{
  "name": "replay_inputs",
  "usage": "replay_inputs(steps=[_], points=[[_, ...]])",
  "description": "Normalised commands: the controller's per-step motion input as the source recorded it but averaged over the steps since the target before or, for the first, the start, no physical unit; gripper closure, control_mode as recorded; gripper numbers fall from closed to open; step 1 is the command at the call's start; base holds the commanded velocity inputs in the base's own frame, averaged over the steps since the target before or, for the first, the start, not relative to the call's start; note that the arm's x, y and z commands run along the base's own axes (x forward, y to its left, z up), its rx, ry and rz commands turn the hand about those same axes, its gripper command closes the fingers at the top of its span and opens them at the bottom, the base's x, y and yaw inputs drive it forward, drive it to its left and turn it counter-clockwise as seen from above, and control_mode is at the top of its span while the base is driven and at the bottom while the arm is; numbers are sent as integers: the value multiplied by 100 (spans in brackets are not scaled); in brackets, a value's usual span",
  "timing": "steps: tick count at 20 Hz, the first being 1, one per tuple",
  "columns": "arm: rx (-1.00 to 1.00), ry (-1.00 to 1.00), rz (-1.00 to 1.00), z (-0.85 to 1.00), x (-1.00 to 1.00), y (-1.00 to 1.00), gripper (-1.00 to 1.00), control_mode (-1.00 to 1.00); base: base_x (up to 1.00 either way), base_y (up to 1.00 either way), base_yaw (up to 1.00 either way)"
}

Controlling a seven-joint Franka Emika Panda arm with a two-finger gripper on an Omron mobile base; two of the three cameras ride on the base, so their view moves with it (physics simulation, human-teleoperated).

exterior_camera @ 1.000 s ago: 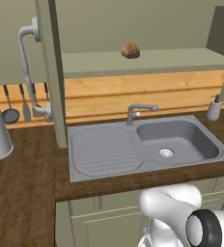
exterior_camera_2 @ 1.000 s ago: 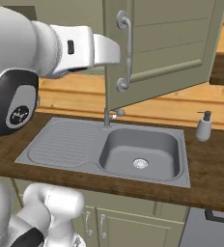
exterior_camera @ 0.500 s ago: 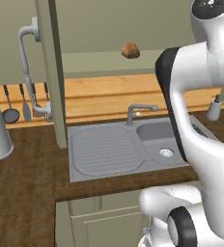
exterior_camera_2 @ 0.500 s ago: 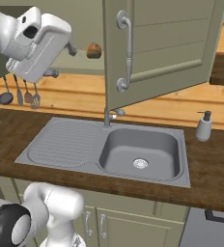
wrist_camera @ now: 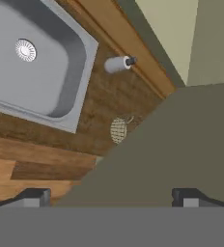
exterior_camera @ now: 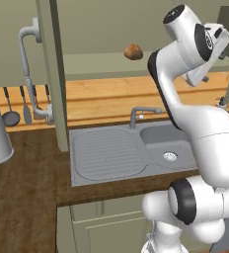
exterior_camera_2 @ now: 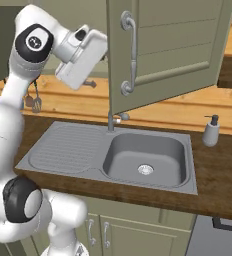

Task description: Open the cabinet, pick up the bread from the cabinet and place it in the basket. Then move the basket to the dining counter.

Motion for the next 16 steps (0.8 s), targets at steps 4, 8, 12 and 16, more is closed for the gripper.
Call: replay_inputs(steps=[4,8,12,16], points=[[-1,29,-2,-26,79,-94,-100,-100,0,0,0],[-9,28,-8,5,27,-100,-100,-100,0,0,0],[-3,12,-16,5,0,-100,-100,-100,0,0,0],[0,0,-8,-8,0,-100,-100,-100,0,0,0]])
